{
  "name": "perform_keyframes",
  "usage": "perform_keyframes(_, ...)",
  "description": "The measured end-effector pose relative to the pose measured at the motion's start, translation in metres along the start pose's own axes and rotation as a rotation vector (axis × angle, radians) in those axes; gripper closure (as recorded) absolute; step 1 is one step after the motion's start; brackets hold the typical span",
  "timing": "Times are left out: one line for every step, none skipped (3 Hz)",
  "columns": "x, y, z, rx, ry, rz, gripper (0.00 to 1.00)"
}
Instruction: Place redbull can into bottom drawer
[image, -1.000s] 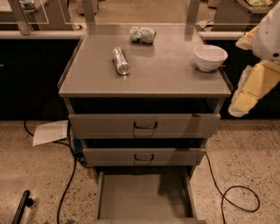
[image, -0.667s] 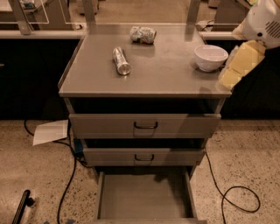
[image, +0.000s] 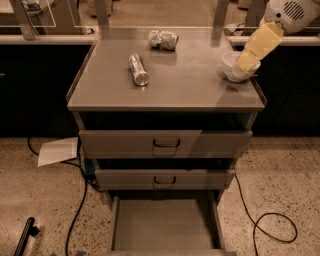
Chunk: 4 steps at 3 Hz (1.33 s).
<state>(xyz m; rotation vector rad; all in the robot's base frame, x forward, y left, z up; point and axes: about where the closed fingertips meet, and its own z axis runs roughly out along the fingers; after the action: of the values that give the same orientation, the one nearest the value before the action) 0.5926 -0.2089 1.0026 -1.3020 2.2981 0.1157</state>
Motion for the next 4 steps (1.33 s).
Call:
perform_keyframes(0.000, 0.000, 0.000, 0.001, -0.001, 0.000, 0.00)
perform_keyframes(0.003, -0.001, 0.001, 0.007, -0.028, 0.030, 0.00)
perform_keyframes(-0.015, -0.012, 0.018, 0.009, -0.109, 0.087, 0.00)
perform_keyframes(-0.046, -0.026, 0.044, -0.013, -0.142, 0.119, 0.00)
